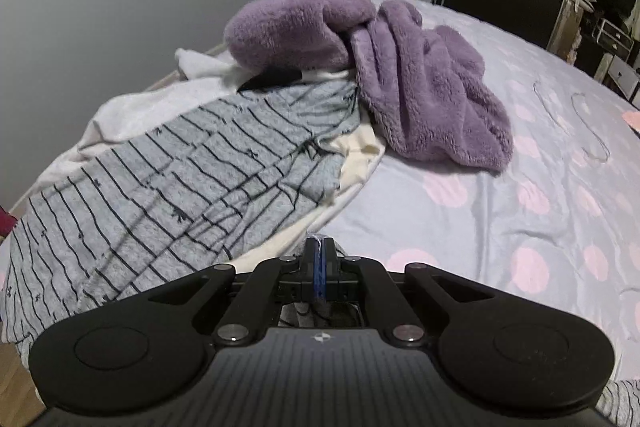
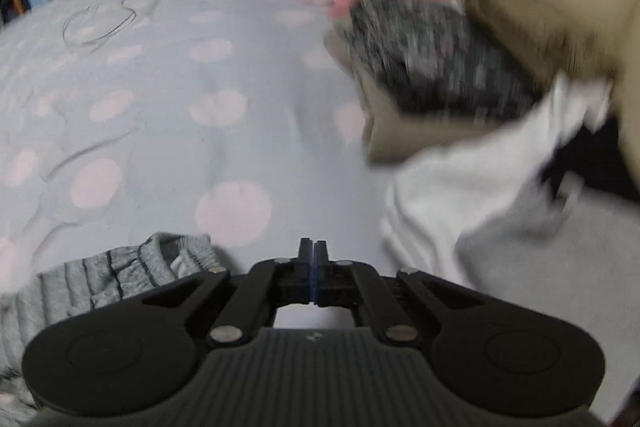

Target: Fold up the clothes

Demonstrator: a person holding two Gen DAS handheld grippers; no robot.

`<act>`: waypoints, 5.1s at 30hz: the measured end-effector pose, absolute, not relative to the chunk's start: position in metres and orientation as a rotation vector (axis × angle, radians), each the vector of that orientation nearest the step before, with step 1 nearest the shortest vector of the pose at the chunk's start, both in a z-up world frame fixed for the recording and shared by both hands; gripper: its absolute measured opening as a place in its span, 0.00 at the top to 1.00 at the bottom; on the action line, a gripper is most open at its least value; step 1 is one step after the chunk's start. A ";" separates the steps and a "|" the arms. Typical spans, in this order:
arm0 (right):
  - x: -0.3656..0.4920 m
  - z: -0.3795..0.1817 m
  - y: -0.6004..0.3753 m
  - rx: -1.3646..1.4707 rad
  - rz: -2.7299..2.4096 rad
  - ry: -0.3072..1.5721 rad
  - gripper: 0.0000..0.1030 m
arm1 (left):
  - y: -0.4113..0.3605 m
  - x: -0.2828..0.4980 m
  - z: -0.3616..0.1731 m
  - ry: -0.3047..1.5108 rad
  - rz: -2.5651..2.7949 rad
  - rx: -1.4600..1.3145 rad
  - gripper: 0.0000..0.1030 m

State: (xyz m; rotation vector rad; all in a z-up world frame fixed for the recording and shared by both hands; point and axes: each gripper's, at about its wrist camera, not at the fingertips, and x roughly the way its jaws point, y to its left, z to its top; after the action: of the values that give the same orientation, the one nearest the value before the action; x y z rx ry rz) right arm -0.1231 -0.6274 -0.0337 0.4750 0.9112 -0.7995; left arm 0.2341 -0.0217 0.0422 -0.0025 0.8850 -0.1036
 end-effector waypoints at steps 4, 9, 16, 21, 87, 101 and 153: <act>-0.120 -0.032 -0.620 0.550 -0.646 0.841 0.94 | -0.029 0.231 0.040 0.890 -0.126 0.020 1.00; -0.092 -0.039 -0.608 0.560 -0.508 0.843 0.63 | -0.038 0.232 0.035 0.896 -0.119 0.060 1.00; -0.071 -0.059 -0.590 0.491 -0.448 0.963 1.00 | -0.032 0.234 0.031 0.917 -0.110 0.054 1.00; -0.089 -0.034 -0.596 0.476 -0.506 0.883 1.00 | -0.027 0.234 0.030 0.925 -0.100 0.037 1.00; -0.083 -0.014 -0.624 0.498 -0.504 0.926 0.78 | -0.012 0.233 0.047 0.887 -0.064 -0.103 1.00; -0.218 0.170 -0.505 0.154 -0.786 0.294 0.81 | 0.040 0.168 0.154 0.567 -0.216 -0.415 1.00; -0.190 0.075 -0.572 0.002 -1.199 0.476 0.82 | 0.071 0.174 0.036 0.943 -0.211 -0.204 0.99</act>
State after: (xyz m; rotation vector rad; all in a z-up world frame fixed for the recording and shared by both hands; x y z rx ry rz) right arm -0.1900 -0.5723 0.0747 0.0020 0.4764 -1.1987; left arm 0.1743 0.0711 0.0357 -0.2040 0.9428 -0.2110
